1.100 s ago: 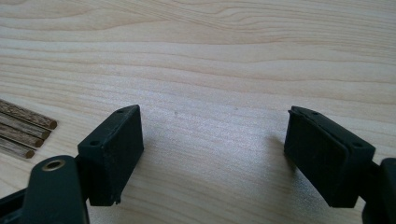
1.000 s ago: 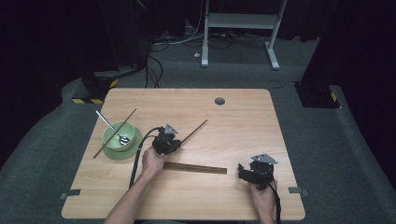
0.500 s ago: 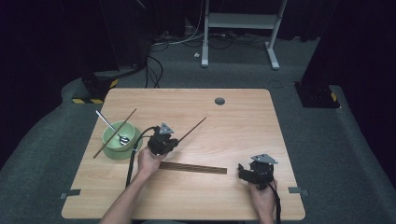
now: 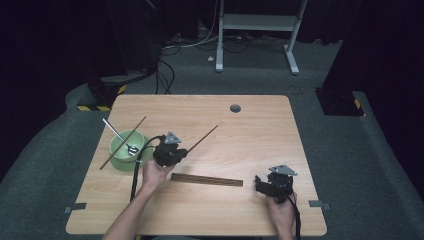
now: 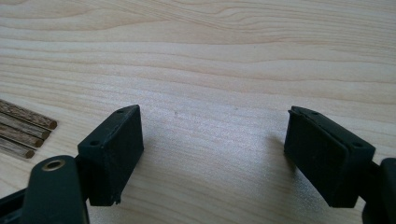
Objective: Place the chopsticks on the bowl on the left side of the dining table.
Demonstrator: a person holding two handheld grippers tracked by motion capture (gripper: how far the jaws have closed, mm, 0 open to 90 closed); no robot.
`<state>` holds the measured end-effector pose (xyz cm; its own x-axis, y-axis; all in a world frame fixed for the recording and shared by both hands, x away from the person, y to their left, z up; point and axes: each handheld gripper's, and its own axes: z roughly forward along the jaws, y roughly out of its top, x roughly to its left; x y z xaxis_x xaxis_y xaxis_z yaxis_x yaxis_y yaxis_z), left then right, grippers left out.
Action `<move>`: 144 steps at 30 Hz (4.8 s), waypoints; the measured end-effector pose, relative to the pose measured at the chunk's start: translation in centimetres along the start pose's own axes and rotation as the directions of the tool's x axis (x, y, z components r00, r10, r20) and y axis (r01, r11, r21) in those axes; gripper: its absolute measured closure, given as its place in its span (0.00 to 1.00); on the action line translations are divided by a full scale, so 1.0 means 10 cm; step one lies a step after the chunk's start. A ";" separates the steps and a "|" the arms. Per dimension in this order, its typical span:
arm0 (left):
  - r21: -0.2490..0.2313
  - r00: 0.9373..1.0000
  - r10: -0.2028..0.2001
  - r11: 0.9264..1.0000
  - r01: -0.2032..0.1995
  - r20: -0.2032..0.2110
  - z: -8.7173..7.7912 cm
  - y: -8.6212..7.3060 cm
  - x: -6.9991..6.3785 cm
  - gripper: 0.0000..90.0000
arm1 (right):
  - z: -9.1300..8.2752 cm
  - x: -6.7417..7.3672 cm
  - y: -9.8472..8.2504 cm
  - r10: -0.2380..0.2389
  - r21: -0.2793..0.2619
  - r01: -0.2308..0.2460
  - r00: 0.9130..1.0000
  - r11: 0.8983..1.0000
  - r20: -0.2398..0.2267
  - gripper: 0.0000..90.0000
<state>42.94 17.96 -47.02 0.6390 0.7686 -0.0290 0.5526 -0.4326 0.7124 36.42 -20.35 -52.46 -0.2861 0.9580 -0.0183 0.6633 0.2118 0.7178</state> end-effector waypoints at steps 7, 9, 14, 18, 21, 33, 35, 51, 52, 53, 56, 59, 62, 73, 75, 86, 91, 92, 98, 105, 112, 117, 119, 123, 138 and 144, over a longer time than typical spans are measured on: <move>-0.011 1.000 -0.014 1.000 0.014 -0.008 -0.15 -0.04 0.05 0.93 | 0.00 0.00 0.00 0.000 0.000 0.000 1.000 1.000 0.000 0.21; -0.013 1.000 -0.020 1.000 0.020 -0.015 -0.22 -0.06 0.08 0.94 | 0.00 0.00 0.00 0.000 0.000 0.000 1.000 1.000 0.000 0.21; -0.020 0.999 -0.026 0.999 0.026 -0.022 -0.31 -0.09 0.12 0.93 | 0.00 0.00 0.00 0.000 0.000 0.000 1.000 1.000 0.000 0.21; -0.025 0.999 -0.042 0.999 0.041 -0.028 -0.40 -0.12 0.16 0.93 | 0.00 0.00 0.00 0.000 0.000 0.000 1.000 1.000 0.000 0.21; -0.027 0.998 -0.055 0.998 0.054 -0.030 -0.45 -0.14 0.20 0.93 | 0.00 0.00 0.00 0.000 0.000 0.000 1.000 1.000 0.000 0.21; -0.041 0.995 -0.088 0.995 0.086 -0.046 -0.66 -0.21 0.33 0.93 | 0.00 0.00 0.00 0.000 0.000 0.000 1.000 1.000 0.000 0.21; -0.046 0.994 -0.099 0.994 0.097 -0.053 -0.71 -0.24 0.35 0.93 | 0.00 0.00 0.00 0.000 0.000 0.000 1.000 1.000 0.000 0.21; -0.059 0.985 -0.137 0.990 0.132 -0.104 -0.98 -0.35 0.54 0.93 | 0.00 0.00 0.00 0.000 0.000 0.000 1.000 1.000 0.000 0.21; -0.060 0.984 -0.140 0.989 0.134 -0.107 -1.00 -0.36 0.56 0.93 | 0.00 0.00 0.00 0.000 0.000 0.000 1.000 1.000 0.000 0.21; -0.060 0.984 -0.141 0.989 0.135 -0.111 -1.01 -0.37 0.56 0.93 | 0.00 0.00 0.00 0.000 0.000 0.000 1.000 1.000 0.000 0.21; -0.063 0.982 -0.149 0.988 0.142 -0.118 -1.04 -0.39 0.59 0.93 | 0.00 0.00 0.00 0.000 0.000 0.000 1.000 1.000 0.000 0.21; -0.065 0.981 -0.153 0.987 0.146 -0.123 -1.06 -0.40 0.61 0.93 | 0.00 0.00 0.00 0.000 0.000 0.000 1.000 1.000 0.000 0.21; -0.066 0.978 -0.161 0.986 0.154 -0.134 -1.10 -0.42 0.65 0.93 | 0.00 0.00 0.00 0.000 0.000 0.000 1.000 1.000 0.000 0.21; -0.070 0.971 -0.180 0.983 0.171 -0.154 -1.19 -0.46 0.72 0.93 | 0.00 0.00 0.00 0.000 0.000 0.000 1.000 1.000 0.000 0.21; -0.069 0.972 -0.177 0.983 0.168 -0.156 -1.20 -0.46 0.73 0.93 | 0.00 0.00 0.00 0.000 0.000 0.000 1.000 1.000 0.000 0.21; -0.063 0.961 -0.194 0.981 0.185 -0.194 -1.29 -0.52 0.84 0.93 | 0.00 0.00 0.00 0.000 0.000 0.000 1.000 1.000 0.000 0.21; -0.057 0.958 -0.197 0.980 0.189 -0.208 -1.30 -0.54 0.88 0.93 | 0.00 0.00 0.00 0.000 0.000 0.000 1.000 1.000 0.000 0.21; -0.058 0.957 -0.202 0.979 0.194 -0.208 -1.31 -0.55 0.89 0.93 | 0.00 0.00 0.00 0.000 0.000 0.000 1.000 1.000 0.000 0.21; -0.058 0.952 -0.214 0.977 0.206 -0.221 -1.33 -0.58 0.95 0.93 | 0.00 0.00 0.00 0.000 0.000 0.000 1.000 1.000 0.000 0.21; -0.038 0.945 -0.206 0.978 0.203 -0.254 -1.31 -0.62 0.98 0.93 | 0.00 0.00 0.00 0.000 0.000 0.000 1.000 1.000 0.000 0.21; -0.007 0.939 -0.190 0.981 0.196 -0.287 -1.27 -0.66 1.00 0.93 | 0.00 0.00 0.00 0.000 0.000 0.000 1.000 1.000 0.000 0.21; -0.008 0.936 -0.196 0.979 0.203 -0.292 -1.26 -0.67 1.02 0.93 | 0.00 0.00 0.00 0.000 0.000 0.000 1.000 1.000 0.000 0.21; -0.003 0.934 -0.196 0.979 0.205 -0.298 -1.26 -0.68 1.04 0.93 | 0.00 0.00 0.00 0.000 0.000 0.000 1.000 1.000 0.000 0.21; -0.002 0.932 -0.200 0.978 0.209 -0.301 -1.26 -0.69 1.05 0.93 | 0.00 0.00 0.00 0.000 0.000 0.000 1.000 1.000 0.000 0.21; 0.007 0.928 -0.207 0.975 0.220 -0.311 -1.23 -0.73 1.09 0.93 | 0.00 0.00 0.00 0.000 0.000 0.000 1.000 1.000 0.000 0.21; 0.013 0.929 -0.202 0.976 0.217 -0.311 -1.22 -0.73 1.10 0.93 | 0.00 0.00 0.00 0.000 0.000 0.000 1.000 1.000 0.000 0.21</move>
<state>39.41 35.33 -44.00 0.3155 0.9478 0.0468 0.6852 -0.2617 0.6797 36.42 -20.35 -52.46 -0.2858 0.9581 -0.0183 0.6633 0.2115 0.7178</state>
